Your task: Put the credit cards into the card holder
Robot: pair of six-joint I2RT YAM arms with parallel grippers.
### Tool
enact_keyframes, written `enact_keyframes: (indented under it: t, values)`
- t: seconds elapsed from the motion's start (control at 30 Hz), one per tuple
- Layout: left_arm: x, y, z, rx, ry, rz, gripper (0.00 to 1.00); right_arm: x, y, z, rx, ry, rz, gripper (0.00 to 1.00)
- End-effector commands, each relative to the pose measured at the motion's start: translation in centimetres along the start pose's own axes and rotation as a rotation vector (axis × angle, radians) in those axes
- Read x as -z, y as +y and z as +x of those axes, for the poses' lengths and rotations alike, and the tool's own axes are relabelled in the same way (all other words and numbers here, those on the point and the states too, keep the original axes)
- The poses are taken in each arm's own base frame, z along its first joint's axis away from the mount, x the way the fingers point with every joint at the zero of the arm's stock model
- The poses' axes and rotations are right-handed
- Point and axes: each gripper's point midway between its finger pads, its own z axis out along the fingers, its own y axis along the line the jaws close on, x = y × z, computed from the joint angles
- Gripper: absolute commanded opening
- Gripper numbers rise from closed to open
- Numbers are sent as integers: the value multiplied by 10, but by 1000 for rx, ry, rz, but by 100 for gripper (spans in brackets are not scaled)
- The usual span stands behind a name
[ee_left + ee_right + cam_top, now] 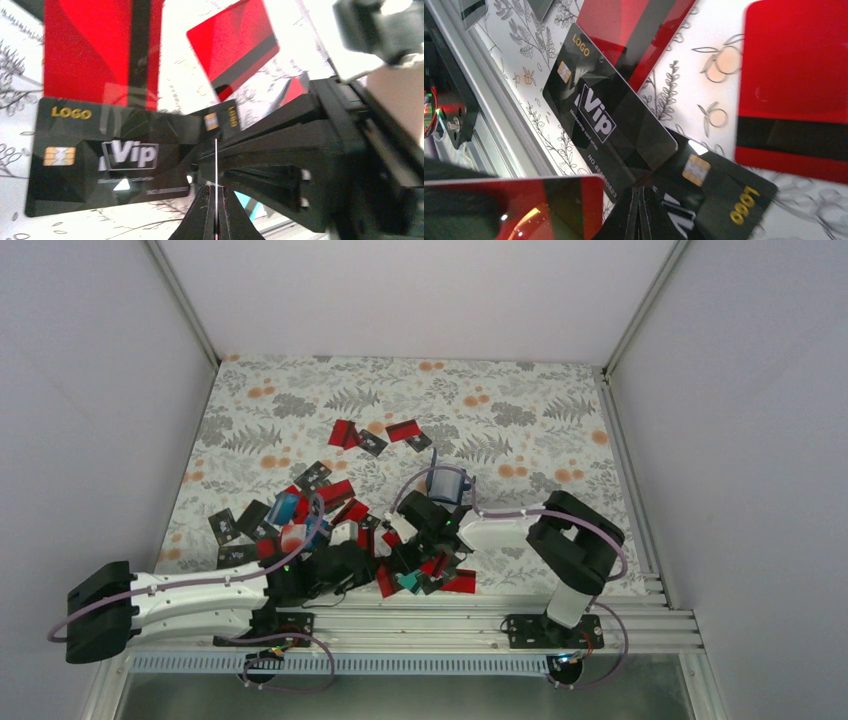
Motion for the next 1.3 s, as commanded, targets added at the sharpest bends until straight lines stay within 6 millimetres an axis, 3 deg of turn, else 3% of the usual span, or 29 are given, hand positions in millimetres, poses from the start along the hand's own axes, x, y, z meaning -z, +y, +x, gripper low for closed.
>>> enact_keyframes:
  t: [0.0, 0.2, 0.3, 0.37, 0.43, 0.47, 0.6, 0.73, 0.93, 1.07, 1.27]
  values:
    - [13, -28, -21, -49, -83, 14, 2, 44, 4, -33, -18, -129, 104, 4]
    - [42, -60, -55, -144, -200, -20, 2, 148, -2, -87, -48, -441, 229, 9]
    - [51, -74, -73, -204, -238, -33, 2, 200, -13, -106, -62, -577, 334, 26]
    - [53, -86, -85, -247, -252, -26, 2, 227, -19, -116, -72, -646, 394, 51]
    - [51, -96, -98, -288, -256, -24, 2, 244, -26, -123, -79, -689, 452, 89]
    - [50, -102, -105, -313, -255, -22, 2, 247, -30, -126, -71, -698, 474, 98]
    - [46, -127, -130, -414, -249, -1, 2, 242, -38, -146, -11, -642, 514, 100]
    - [39, -164, -145, -534, -201, 95, 2, 260, -40, -162, -22, -692, 430, 100]
    - [26, -195, -173, -656, -142, 182, 2, 284, -43, -148, 27, -753, 259, 99]
    - [30, -216, -189, -695, -110, 330, 2, 303, -32, -127, 78, -799, -13, 98]
    - [41, -250, -195, -793, -43, 507, 2, 301, -6, -113, 186, -770, -237, 98]
